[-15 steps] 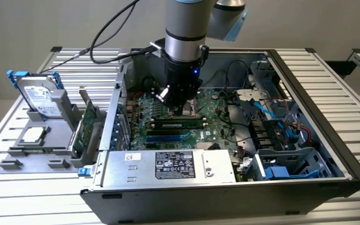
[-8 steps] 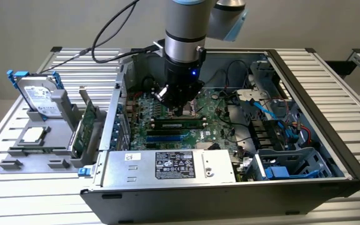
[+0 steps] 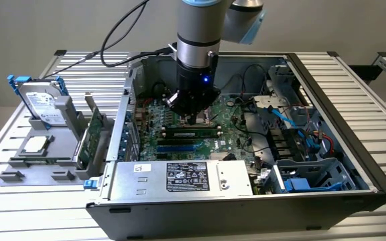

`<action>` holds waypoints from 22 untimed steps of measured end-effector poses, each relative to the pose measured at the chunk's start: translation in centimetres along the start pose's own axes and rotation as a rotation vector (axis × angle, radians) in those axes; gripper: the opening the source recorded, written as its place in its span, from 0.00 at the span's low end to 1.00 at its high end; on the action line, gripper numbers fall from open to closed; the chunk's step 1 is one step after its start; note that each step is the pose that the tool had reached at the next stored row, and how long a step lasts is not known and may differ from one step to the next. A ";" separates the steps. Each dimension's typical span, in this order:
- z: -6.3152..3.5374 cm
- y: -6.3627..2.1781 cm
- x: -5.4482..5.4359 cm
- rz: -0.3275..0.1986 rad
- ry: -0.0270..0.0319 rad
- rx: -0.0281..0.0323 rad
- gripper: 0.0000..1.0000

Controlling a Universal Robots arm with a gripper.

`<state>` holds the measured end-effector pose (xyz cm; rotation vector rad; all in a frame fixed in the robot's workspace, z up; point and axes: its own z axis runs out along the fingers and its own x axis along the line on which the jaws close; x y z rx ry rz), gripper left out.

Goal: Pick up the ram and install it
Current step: 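Press down the ram until it locks into place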

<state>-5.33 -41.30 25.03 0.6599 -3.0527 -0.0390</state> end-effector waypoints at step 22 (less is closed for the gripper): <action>0.42 -0.01 0.0 0.323 -0.0176 -0.0001 0.11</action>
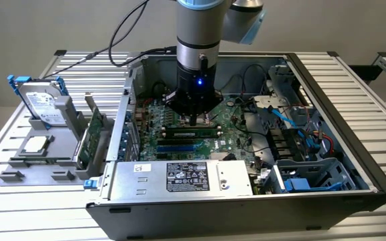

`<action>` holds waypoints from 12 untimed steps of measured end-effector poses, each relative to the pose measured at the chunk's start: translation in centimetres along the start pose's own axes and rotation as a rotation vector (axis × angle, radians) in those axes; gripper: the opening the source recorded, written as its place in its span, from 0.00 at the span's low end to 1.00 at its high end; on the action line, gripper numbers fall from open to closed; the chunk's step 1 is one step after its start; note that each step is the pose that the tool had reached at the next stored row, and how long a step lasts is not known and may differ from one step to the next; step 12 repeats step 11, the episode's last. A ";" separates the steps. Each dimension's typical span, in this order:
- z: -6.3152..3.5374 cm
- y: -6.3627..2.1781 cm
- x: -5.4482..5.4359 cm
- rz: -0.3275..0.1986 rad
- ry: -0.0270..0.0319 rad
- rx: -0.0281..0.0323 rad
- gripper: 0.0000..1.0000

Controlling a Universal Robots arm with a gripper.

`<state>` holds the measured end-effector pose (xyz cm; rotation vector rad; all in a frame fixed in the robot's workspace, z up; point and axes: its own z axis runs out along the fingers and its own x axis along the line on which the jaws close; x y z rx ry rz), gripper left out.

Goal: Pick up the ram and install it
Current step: 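Press down the ram until it locks into place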

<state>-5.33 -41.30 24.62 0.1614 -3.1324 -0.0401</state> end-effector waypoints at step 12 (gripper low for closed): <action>0.02 -0.01 0.0 0.044 0.0000 -0.0004 0.11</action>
